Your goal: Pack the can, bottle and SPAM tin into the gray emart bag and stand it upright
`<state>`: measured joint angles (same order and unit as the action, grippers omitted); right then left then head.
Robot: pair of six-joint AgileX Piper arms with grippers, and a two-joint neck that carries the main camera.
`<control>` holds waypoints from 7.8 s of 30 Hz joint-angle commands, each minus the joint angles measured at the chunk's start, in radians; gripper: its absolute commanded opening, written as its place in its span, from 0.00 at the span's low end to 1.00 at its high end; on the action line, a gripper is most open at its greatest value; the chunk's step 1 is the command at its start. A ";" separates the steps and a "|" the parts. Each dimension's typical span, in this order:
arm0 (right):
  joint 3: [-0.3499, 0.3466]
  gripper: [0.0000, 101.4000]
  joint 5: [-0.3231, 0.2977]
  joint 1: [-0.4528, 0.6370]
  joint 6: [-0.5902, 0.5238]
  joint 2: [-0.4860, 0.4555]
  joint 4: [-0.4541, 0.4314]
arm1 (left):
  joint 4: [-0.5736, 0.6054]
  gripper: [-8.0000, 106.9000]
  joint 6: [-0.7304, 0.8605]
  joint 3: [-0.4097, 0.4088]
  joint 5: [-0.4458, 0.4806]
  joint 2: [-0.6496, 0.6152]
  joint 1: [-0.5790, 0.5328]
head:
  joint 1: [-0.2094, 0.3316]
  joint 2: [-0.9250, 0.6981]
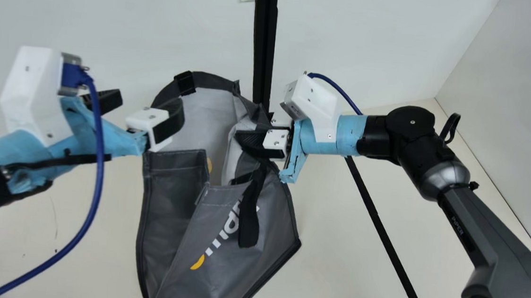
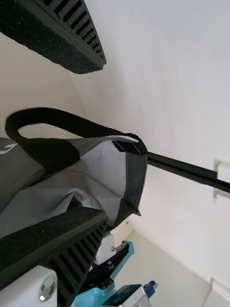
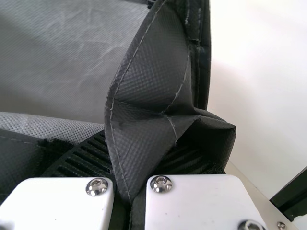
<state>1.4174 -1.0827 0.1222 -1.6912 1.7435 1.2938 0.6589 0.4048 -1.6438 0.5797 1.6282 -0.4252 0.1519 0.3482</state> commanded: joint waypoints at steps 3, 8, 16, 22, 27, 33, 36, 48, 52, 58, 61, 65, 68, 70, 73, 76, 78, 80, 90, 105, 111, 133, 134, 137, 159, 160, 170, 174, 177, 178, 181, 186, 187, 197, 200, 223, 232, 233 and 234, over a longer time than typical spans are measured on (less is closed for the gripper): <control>0.000 0.00 0.000 0.000 0.000 0.000 0.000 | 0.035 0.85 0.035 0.031 -0.005 -0.042 0.027 | 0.023 0.001; 0.000 0.00 0.000 0.000 0.000 0.000 0.000 | 0.071 0.85 0.068 0.080 -0.004 -0.088 0.070 | 0.023 0.001; 0.000 0.00 0.000 0.000 0.000 0.000 0.000 | 0.111 0.85 0.097 0.169 -0.006 -0.168 0.147 | 0.023 0.001; 0.000 0.00 0.000 0.000 0.000 0.000 0.000 | 0.097 0.85 0.095 0.236 -0.005 -0.227 0.206 | 0.023 0.001; 0.000 0.00 0.000 0.000 0.000 0.000 0.000 | 0.023 0.85 0.056 0.285 -0.003 -0.273 0.245 | 0.023 0.001; 0.000 0.00 0.000 0.000 0.000 0.000 0.000 | -0.127 0.85 -0.022 0.335 0.014 -0.314 0.288 | 0.023 0.001; 0.000 0.00 0.000 0.000 0.000 0.000 0.000 | -0.237 0.85 -0.078 0.352 0.028 -0.326 0.305 | 0.023 0.001; 0.000 0.00 0.000 0.000 0.000 0.000 0.000 | -0.699 0.85 -0.357 0.379 0.109 -0.335 0.301 | 0.023 0.001; 0.000 0.00 0.000 0.000 0.000 0.000 0.000 | -0.836 0.85 -0.459 0.385 0.149 -0.330 0.283 | 0.023 0.001; 0.000 0.00 0.000 0.000 0.000 0.000 0.000 | -0.880 0.85 -0.515 0.397 0.187 -0.323 0.259 | 0.023 0.001; 0.000 0.00 0.000 0.000 0.000 0.000 0.000 | -0.945 0.85 -0.563 0.397 0.201 -0.323 0.254 | 0.023 0.001; 0.000 0.00 0.000 0.000 0.000 0.000 0.000 | -0.964 0.85 -0.567 0.397 0.201 -0.323 0.254 | 0.023 0.001; -0.009 0.00 -0.002 -0.002 0.027 -0.032 -0.013 | -0.964 0.85 -0.567 0.397 0.201 -0.323 0.254 | 0.023 0.001; -0.003 0.00 0.001 0.003 0.031 -0.038 -0.015 | -0.964 0.85 -0.567 0.397 0.201 -0.323 0.254 | 0.023 0.001; 0.017 0.00 0.008 0.017 0.045 -0.046 -0.027 | -0.964 0.85 -0.567 0.397 0.201 -0.323 0.254 | 0.023 0.001; 0.043 0.00 0.011 0.037 0.060 -0.053 -0.041 | -0.964 0.85 -0.567 0.397 0.201 -0.323 0.254 | 0.023 0.001; 0.059 0.00 0.011 0.052 0.068 -0.058 -0.051 | -0.964 0.85 -0.567 0.397 0.201 -0.323 0.254 | 0.023 0.001; 0.073 0.00 0.009 0.069 0.073 -0.062 -0.061 | -0.964 0.85 -0.567 0.397 0.201 -0.323 0.254 | 0.023 0.001; 0.131 0.00 -0.013 0.158 0.091 -0.084 -0.098 | -0.964 0.85 -0.567 0.397 0.201 -0.323 0.254 | 0.023 0.001; 0.199 0.00 0.017 0.272 0.135 -0.088 -0.215 | -0.964 0.85 -0.567 0.397 0.201 -0.323 0.254 | 0.023 0.001; 0.218 0.00 0.058 0.317 0.175 -0.086 -0.282 | -0.964 0.85 -0.567 0.397 0.201 -0.323 0.254 | 0.023 0.001; 0.301 0.00 0.140 0.549 0.266 -0.062 -0.452 | -0.964 0.85 -0.567 0.397 0.201 -0.323 0.254 | 0.023 0.001; 0.307 0.00 0.140 0.560 0.268 -0.059 -0.458 | -0.964 0.85 -0.567 0.397 0.201 -0.323 0.254 | 0.023 0.001; 0.325 0.00 0.137 0.593 0.272 -0.051 -0.475 | -0.964 0.85 -0.567 0.397 0.201 -0.323 0.254 | 0.023 0.001; 0.526 0.00 0.122 0.795 0.308 0.040 -0.663 | -0.964 0.85 -0.567 0.397 0.201 -0.323 0.254 | 0.023 0.001; 0.534 0.00 0.121 0.803 0.310 0.044 -0.670 | -0.964 0.85 -0.567 0.397 0.201 -0.323 0.254 | 0.023 0.001; 0.574 0.07 0.121 0.851 0.332 0.064 -0.709 | -0.964 0.85 -0.567 0.397 0.201 -0.323 0.254 | 0.023 0.001; 0.567 0.20 0.131 0.854 0.344 0.062 -0.717 | -0.964 0.85 -0.567 0.397 0.201 -0.323 0.254 | 0.023 0.001; 0.559 0.30 0.139 0.854 0.352 0.059 -0.717 | -0.964 0.85 -0.567 0.397 0.201 -0.323 0.254 | 0.023 0.001; 0.557 0.33 0.142 0.853 0.355 0.058 -0.717 | -0.964 0.85 -0.567 0.397 0.201 -0.323 0.254 | 0.023 0.001; 0.554 0.43 0.149 0.851 0.362 0.053 -0.713 | -0.964 0.85 -0.567 0.397 0.201 -0.323 0.254 | 0.023 0.001; 0.562 0.59 0.154 0.846 0.374 0.042 -0.704 | -0.964 0.85 -0.567 0.397 0.201 -0.323 0.254 | 0.023 0.001; 0.567 0.63 0.154 0.845 0.377 0.040 -0.702 | -0.964 0.85 -0.567 0.397 0.201 -0.323 0.254 | 0.023 0.001; 0.640 0.94 0.138 0.835 0.395 0.023 -0.678 | -0.964 0.85 -0.567 0.397 0.201 -0.323 0.254 | 0.023 0.001; 0.670 0.94 0.129 0.832 0.398 0.021 -0.671 | -0.964 0.85 -0.567 0.397 0.201 -0.323 0.254 | 0.023 0.001; 0.858 0.94 0.077 0.710 0.433 0.033 -0.650 | -0.964 0.85 -0.567 0.397 0.201 -0.323 0.254 | 0.023 0.001; 0.915 0.94 0.078 0.597 0.448 0.033 -0.669 | -0.964 0.85 -0.567 0.397 0.201 -0.323 0.254 | 0.023 0.001; 0.922 0.94 0.078 0.585 0.451 0.034 -0.671 | -0.964 0.85 -0.567 0.397 0.201 -0.323 0.254 | 0.023 0.001; 0.930 0.94 0.078 0.572 0.453 0.034 -0.673 | -0.964 0.85 -0.567 0.397 0.201 -0.323 0.254 | 0.023 0.001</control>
<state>2.3410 -1.0096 0.7088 -1.2401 1.7768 0.6234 -0.3054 -0.1625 -1.2471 0.7803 1.3055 -0.1717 0.1519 0.3467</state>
